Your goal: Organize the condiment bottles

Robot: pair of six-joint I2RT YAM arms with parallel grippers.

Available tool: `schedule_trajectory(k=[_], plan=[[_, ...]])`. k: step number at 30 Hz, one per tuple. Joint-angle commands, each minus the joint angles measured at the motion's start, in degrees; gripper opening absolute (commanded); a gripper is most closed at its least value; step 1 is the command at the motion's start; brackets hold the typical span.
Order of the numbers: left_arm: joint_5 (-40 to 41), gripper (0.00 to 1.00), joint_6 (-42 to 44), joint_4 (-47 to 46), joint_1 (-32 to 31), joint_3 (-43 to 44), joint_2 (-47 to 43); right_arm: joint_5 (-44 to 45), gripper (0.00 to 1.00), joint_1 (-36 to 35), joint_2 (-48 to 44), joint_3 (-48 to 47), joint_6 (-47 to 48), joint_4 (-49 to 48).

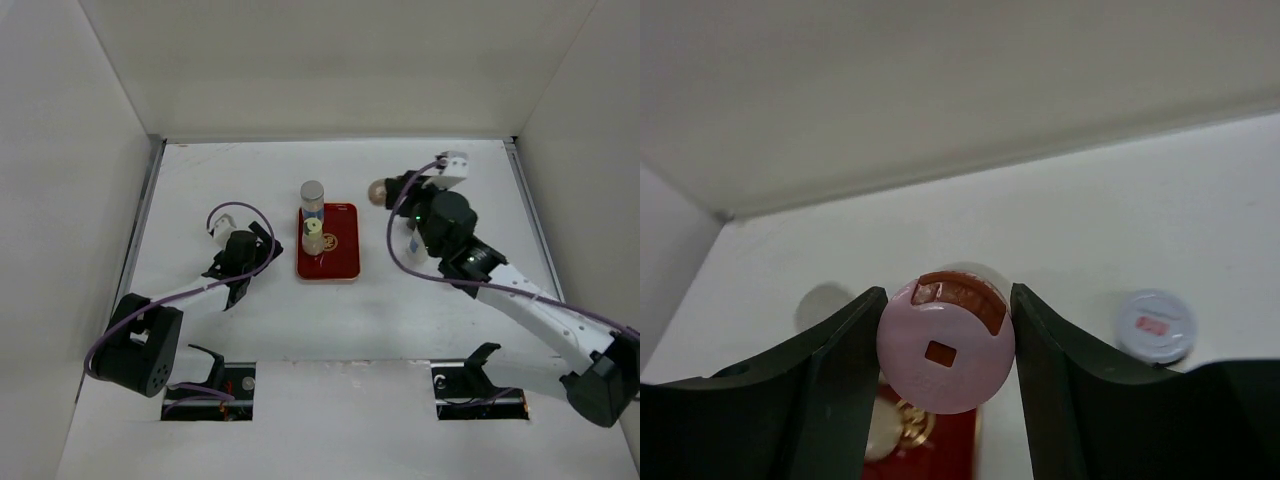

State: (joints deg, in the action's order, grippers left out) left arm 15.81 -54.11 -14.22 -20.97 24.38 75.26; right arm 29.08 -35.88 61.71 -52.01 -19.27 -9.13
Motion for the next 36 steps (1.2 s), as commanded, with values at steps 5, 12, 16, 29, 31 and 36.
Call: schedule_trajectory(k=[5,12,16,29,31,36], plan=[[-0.17,1.0,-1.0,-1.43,0.89,-1.0,-1.09,-9.47,0.41,-14.25,12.28,-3.62,-4.11,0.69],[-0.52,1.0,-1.09,-1.69,0.45,-0.83,-0.65,-14.05,0.41,-17.77,22.65,-7.75,-7.19,-0.19],[-0.87,1.0,-1.09,-1.78,1.24,-1.53,-1.87,-13.53,0.41,-18.3,27.66,-9.51,-7.1,-0.72],[-1.75,1.0,-1.18,-2.13,1.07,-1.35,-1.26,-4.21,0.51,-21.55,37.69,-11.89,-4.38,0.07],[-1.4,1.0,-1.18,-2.13,1.07,-1.44,-1.26,-3.25,0.66,-22.26,37.08,-12.15,-4.2,0.6],[-1.58,1.0,-1.18,-2.13,1.24,-1.53,-1.7,-2.36,0.82,-22.61,29.45,-11.1,-2.71,2.61]])
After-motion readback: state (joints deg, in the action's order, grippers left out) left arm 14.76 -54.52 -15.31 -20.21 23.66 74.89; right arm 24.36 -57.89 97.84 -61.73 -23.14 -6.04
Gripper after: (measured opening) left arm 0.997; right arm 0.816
